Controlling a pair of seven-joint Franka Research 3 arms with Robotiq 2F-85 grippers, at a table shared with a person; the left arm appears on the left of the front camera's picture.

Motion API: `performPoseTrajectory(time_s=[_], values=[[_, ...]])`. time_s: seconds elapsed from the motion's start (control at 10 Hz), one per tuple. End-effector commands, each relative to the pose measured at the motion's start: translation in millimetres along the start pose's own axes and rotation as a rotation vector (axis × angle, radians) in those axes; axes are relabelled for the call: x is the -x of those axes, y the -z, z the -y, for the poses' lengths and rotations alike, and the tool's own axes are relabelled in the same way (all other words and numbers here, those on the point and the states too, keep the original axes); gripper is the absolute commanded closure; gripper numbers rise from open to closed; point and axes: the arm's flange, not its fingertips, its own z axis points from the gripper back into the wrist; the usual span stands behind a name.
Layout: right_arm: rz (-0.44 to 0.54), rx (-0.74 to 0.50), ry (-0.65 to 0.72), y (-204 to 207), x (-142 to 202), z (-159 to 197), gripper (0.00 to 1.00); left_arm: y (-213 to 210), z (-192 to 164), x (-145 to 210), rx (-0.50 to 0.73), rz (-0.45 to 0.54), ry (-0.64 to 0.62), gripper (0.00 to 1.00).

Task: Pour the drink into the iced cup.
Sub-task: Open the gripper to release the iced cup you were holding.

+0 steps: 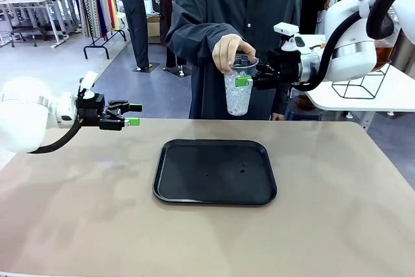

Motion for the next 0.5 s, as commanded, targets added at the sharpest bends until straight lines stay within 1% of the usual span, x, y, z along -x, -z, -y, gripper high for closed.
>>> performPoseTrajectory(time_s=[0.0, 0.1, 0.4], values=[[0.0, 0.0, 0.0, 0.0, 0.2, 0.0, 0.13, 0.0, -1.4, -1.6, -0.002, 0.001, 0.005, 0.0], [0.019, 0.015, 0.015, -4.7, -1.5, -0.6, 0.0, 0.0, -1.4, -1.6, -0.002, 0.001, 0.005, 0.0], [0.028, 0.045, 0.033, -28.7, 2.0, -4.5, 0.0, 0.0, -1.4, -1.6, -0.002, 0.001, 0.005, 0.0]])
